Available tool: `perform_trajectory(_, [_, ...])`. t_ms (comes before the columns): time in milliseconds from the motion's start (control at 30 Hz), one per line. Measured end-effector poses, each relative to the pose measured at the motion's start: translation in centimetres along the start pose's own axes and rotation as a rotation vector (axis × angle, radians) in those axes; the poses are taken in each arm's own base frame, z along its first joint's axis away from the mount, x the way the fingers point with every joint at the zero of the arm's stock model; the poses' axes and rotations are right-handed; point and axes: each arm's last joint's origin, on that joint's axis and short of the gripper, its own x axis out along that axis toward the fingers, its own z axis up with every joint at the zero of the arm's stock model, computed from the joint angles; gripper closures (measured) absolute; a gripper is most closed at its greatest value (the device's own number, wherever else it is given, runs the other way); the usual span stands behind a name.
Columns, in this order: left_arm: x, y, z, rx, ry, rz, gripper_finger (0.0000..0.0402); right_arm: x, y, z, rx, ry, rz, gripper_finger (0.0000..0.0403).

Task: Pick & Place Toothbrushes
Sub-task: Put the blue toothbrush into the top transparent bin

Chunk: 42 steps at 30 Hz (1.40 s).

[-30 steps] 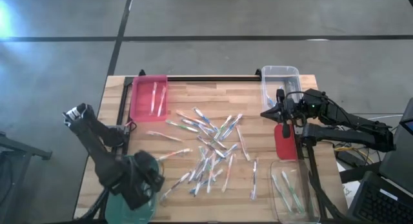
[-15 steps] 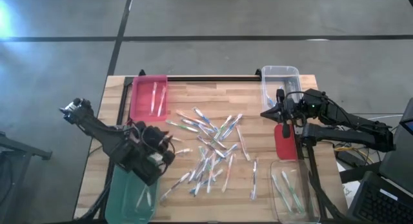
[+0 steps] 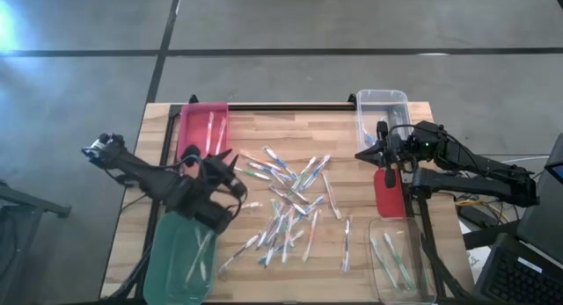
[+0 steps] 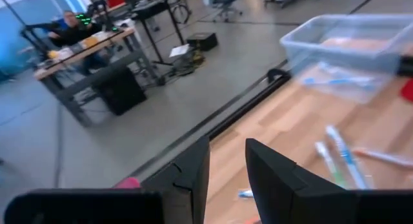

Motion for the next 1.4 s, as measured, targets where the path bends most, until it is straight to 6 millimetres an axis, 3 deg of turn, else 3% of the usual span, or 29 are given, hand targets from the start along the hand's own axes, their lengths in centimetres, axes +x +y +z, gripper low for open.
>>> perform_trajectory(700, [9.7,3.1,1.8,0.174,0.236,0.240,0.0296,0.6,-0.3,0.5,-0.049,-0.045,-0.006,0.0394])
perform_trajectory(967, [14.7,3.3,1.5,0.233,0.312,0.075,0.0296,1.8,-0.7,0.6,-0.051,-0.043,-0.008,0.0394])
perform_trajectory(1200, [19.0,3.7,-1.3,0.267,0.307,-0.079,0.0296,3.4,-1.2,-0.2,-0.018,0.036,-0.006,0.0394])
perform_trajectory(1400, [21.2,5.3,-3.0,0.274,0.351,-0.193,0.0296,4.4,-1.6,-0.6,-0.010,0.066,-0.006,0.0394])
